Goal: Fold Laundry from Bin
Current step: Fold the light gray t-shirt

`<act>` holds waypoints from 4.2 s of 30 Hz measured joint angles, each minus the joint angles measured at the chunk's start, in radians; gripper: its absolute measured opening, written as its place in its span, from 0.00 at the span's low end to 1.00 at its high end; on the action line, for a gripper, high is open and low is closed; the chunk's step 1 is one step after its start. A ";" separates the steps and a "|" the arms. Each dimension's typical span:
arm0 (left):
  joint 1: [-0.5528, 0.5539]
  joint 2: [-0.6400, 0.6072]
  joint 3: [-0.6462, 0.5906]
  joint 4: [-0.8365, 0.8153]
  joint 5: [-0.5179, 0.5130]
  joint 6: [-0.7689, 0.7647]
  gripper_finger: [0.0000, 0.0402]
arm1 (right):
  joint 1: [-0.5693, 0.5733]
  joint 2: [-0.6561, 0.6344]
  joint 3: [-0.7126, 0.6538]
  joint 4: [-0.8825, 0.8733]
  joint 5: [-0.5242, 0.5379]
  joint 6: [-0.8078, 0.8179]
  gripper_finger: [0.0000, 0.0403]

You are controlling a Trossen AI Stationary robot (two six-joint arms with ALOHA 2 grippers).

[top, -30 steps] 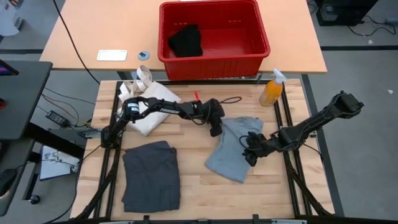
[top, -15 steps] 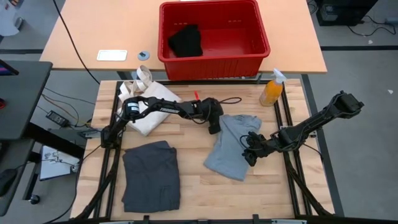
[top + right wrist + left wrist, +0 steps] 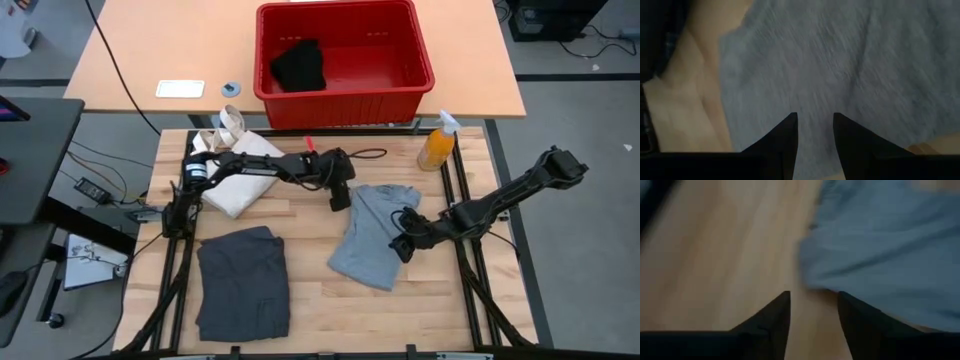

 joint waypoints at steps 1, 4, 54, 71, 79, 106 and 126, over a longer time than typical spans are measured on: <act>-0.005 -0.011 0.000 -0.014 0.054 -0.040 0.43 | -0.002 -0.008 0.000 -0.007 0.011 0.000 0.33; -0.031 -0.030 0.002 -0.049 0.257 -0.113 0.44 | -0.016 -0.031 0.000 -0.041 0.048 0.000 0.33; -0.419 -0.074 -0.222 0.010 0.364 -0.657 0.06 | -0.081 -0.068 0.000 -0.083 0.009 -0.177 0.33; -0.407 -0.167 -0.221 0.133 -0.001 -0.405 0.34 | -0.082 -0.064 0.000 0.063 0.096 -0.283 0.33; -0.362 0.008 -0.223 0.362 -0.072 -0.415 0.35 | -0.155 0.017 0.000 0.107 0.228 -0.422 0.33; -0.338 -0.053 -0.221 0.324 0.108 -0.458 0.35 | -0.483 0.079 0.170 -0.060 0.143 -0.650 0.33; -0.294 -0.192 -0.222 0.277 0.217 -0.789 0.35 | -0.416 -0.153 0.214 -0.304 -0.341 -0.398 0.33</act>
